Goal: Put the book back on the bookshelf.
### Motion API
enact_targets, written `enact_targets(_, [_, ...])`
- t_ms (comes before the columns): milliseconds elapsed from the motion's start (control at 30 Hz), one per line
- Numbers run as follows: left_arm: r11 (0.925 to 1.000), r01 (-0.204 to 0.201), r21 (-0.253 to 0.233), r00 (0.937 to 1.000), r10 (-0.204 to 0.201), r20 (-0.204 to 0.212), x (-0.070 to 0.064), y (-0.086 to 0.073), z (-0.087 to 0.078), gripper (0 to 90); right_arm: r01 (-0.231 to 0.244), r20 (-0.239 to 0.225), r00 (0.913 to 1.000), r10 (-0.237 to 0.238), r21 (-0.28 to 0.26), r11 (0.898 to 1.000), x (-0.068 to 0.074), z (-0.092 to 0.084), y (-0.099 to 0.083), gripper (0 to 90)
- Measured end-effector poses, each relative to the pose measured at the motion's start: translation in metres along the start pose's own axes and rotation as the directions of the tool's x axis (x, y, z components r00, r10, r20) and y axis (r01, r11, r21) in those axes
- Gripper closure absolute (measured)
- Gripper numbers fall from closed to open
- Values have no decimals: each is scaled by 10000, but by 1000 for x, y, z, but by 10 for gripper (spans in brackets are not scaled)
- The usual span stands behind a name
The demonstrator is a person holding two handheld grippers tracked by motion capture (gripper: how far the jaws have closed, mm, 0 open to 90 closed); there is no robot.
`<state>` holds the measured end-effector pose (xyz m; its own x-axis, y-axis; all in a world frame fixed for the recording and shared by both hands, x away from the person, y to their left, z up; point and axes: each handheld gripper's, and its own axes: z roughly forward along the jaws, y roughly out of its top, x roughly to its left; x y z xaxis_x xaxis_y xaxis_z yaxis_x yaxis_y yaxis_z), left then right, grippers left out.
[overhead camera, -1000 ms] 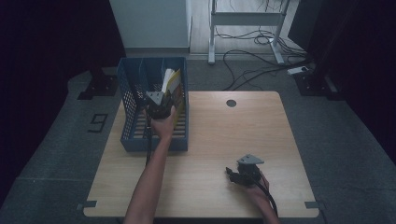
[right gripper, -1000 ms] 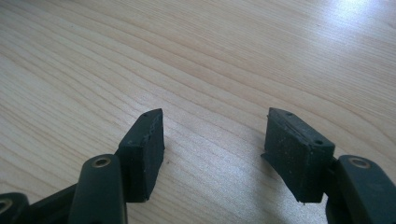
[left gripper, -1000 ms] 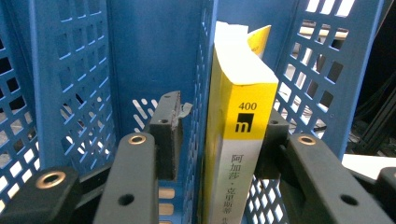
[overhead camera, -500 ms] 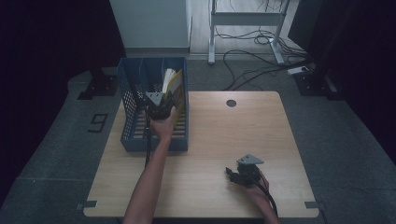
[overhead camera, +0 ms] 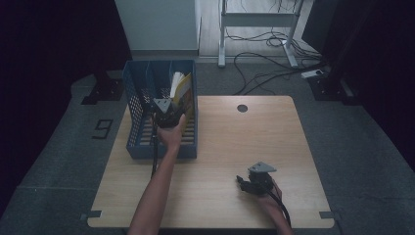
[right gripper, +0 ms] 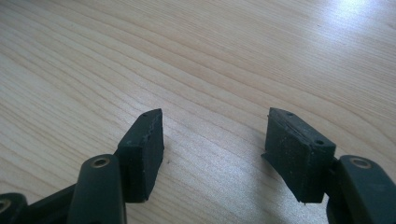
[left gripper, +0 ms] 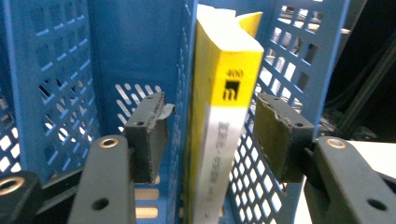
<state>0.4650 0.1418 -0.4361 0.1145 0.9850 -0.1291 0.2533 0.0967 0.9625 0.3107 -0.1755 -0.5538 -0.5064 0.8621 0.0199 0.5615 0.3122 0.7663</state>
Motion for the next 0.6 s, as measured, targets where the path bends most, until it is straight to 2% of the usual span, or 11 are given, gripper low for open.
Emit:
enact_targets(300, [10000, 4, -33, 9994, -3, 350, 4, -7, -15, 422, 2, 1, 10000, -2, 7, 10000, 0, 0, 0, 361])
enact_targets(600, [10000, -77, 30, 9949, 74, 1007, 5, -16, -32, 421, 3, 16, 10000, -3, -6, 10000, 0, 1, 0, 360])
